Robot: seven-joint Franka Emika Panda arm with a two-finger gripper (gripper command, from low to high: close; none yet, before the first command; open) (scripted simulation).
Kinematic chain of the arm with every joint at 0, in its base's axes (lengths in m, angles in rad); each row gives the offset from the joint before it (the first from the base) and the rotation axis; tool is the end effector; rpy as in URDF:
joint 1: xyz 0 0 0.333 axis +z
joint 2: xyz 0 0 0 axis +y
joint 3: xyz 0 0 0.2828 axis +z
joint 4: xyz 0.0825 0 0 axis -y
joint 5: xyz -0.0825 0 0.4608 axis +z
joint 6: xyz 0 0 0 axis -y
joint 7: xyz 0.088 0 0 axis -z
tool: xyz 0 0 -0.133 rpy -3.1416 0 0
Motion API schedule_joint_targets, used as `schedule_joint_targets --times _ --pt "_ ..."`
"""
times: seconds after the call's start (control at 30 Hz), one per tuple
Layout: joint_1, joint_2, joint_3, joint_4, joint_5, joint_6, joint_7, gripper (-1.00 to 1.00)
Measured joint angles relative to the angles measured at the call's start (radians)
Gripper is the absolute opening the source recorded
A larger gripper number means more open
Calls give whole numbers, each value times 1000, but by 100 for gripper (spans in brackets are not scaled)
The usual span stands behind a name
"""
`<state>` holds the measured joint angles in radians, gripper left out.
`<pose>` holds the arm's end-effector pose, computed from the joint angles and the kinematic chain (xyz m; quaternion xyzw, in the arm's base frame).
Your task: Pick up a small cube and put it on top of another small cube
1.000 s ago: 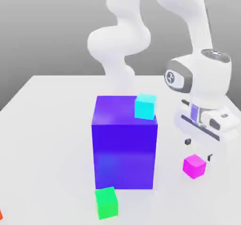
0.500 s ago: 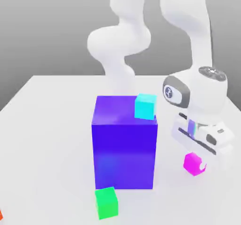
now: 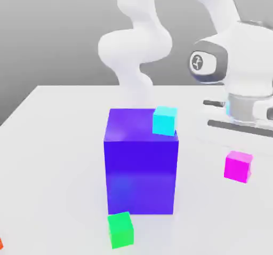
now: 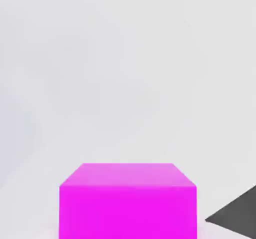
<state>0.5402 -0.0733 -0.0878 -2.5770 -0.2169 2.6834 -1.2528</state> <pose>0.4583 0.2287 0.1845 0.5822 0.8064 0.0616 0.0838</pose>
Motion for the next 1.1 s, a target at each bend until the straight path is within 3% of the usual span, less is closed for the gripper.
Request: schedule_joint_targets --times 0.17,0.6,0.9,1.1 --pt "-47 -40 -42 57 -51 -42 -220 -100" --pt "-159 -28 -208 127 -69 -73 -693 -100" --pt "-244 81 -265 38 162 -59 -842 -100" --pt "-272 193 -250 11 311 1 -929 -100"
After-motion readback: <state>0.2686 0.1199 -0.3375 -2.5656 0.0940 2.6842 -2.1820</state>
